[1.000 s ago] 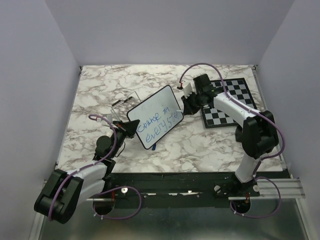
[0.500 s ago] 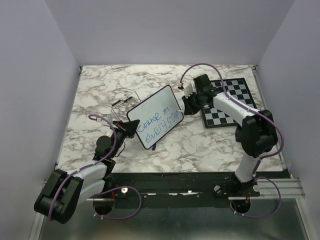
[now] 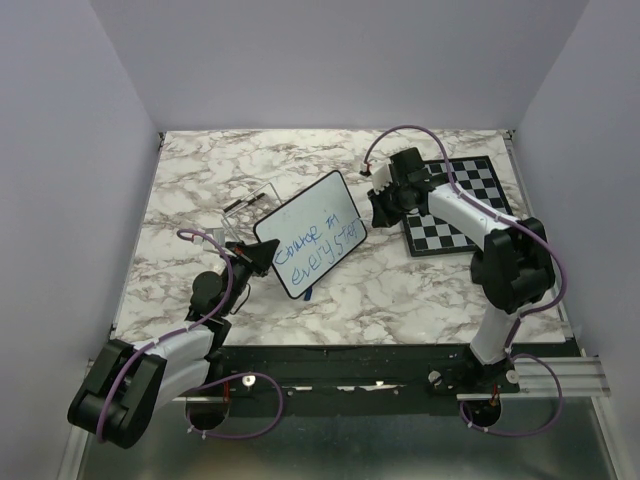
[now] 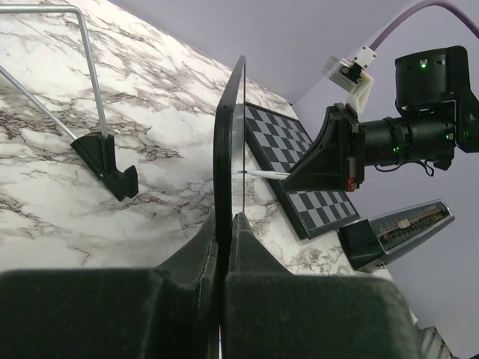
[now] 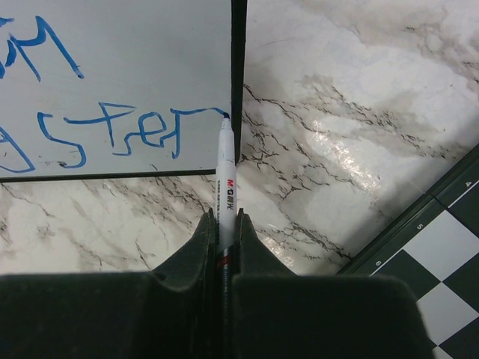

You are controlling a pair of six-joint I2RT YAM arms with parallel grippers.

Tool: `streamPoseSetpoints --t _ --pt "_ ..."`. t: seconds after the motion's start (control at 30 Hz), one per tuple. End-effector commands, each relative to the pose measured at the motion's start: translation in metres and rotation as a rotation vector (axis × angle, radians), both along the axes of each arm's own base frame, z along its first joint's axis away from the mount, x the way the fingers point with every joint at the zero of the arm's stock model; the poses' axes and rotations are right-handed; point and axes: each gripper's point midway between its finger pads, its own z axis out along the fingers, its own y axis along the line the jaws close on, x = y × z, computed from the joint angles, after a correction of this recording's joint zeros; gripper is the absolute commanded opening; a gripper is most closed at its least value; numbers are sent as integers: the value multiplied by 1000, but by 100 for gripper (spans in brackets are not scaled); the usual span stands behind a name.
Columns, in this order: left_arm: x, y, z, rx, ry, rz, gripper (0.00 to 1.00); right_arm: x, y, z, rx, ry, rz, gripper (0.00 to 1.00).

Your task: Write a sentence on the whiteboard

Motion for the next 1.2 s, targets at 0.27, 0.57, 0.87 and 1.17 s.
streamPoseSetpoints --t 0.27,0.57,0.87,1.17 --pt "-12 -3 -21 48 29 -42 0 -20 2 -20 7 92 69 0" --pt "-12 -4 -20 40 25 -46 0 -32 14 -20 32 116 112 1" --pt "-13 -3 -22 43 30 -44 0 -33 22 9 77 72 119 1" --pt "-14 -1 -21 62 17 -36 0 -48 8 92 196 -87 120 1"
